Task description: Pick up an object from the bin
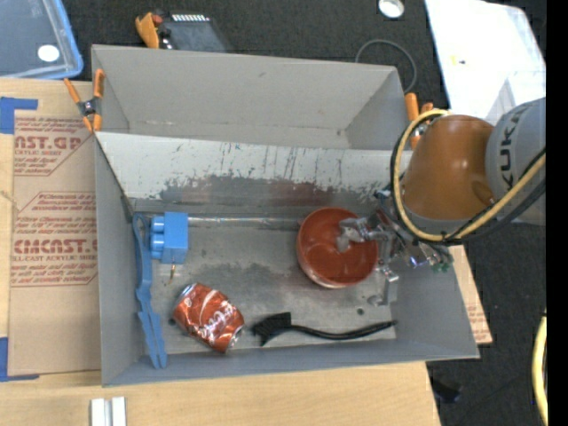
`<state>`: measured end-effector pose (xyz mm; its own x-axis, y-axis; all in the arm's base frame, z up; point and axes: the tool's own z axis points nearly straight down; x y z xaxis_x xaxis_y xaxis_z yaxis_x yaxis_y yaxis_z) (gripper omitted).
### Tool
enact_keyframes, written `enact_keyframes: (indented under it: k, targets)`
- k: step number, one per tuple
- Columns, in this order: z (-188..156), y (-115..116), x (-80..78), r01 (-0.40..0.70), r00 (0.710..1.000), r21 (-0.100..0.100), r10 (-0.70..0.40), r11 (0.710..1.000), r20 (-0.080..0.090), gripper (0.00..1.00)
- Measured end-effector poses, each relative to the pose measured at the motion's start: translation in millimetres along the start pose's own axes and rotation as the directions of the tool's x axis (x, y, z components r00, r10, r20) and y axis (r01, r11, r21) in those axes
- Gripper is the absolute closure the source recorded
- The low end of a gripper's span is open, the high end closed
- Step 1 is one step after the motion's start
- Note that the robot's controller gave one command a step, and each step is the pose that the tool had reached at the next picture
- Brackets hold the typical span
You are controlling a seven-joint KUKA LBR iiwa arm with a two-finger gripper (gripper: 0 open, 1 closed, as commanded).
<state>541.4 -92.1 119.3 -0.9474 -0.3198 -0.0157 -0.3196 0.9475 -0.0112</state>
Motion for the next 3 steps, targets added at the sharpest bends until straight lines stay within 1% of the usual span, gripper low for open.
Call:
enact_keyframes:
  k: [1, 2, 3]
  targets:
    - [-33.3, 56.3, -46.1, 0.004, 1.000, -0.009, -0.004, 1.000, -0.011, 1.00]
    - [-33.3, 56.3, -46.0, 0.004, 1.000, -0.009, -0.004, 1.000, -0.011, 1.00]
    - [-11.4, 46.8, -55.0, -0.019, 0.999, -0.018, 0.019, 1.000, -0.027, 1.00]
